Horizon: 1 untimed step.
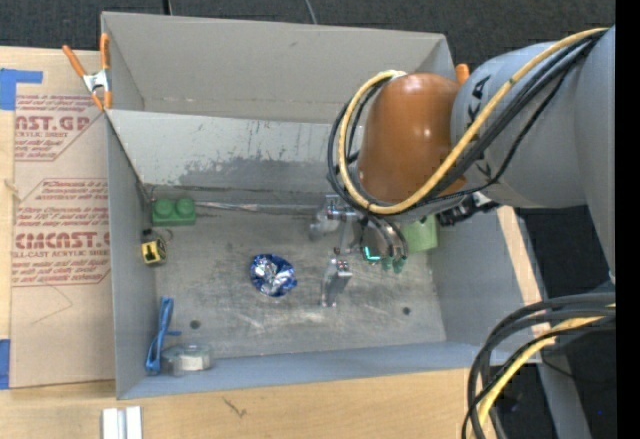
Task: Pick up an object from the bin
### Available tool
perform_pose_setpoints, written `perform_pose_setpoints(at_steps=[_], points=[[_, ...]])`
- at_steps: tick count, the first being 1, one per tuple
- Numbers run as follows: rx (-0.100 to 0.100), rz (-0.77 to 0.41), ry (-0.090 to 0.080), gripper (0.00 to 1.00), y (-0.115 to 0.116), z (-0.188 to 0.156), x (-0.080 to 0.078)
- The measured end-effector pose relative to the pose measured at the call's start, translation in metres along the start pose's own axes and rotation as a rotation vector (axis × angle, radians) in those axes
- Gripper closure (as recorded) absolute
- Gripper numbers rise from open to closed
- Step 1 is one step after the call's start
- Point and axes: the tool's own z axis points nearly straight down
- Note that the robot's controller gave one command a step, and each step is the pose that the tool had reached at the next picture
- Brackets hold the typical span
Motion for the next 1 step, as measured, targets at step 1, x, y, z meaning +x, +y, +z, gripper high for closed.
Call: perform_pose_setpoints(at_steps=[1], points=[[0.002,-0.345,-0.027,0.0,0.0521,0.0736,-0.0055]])
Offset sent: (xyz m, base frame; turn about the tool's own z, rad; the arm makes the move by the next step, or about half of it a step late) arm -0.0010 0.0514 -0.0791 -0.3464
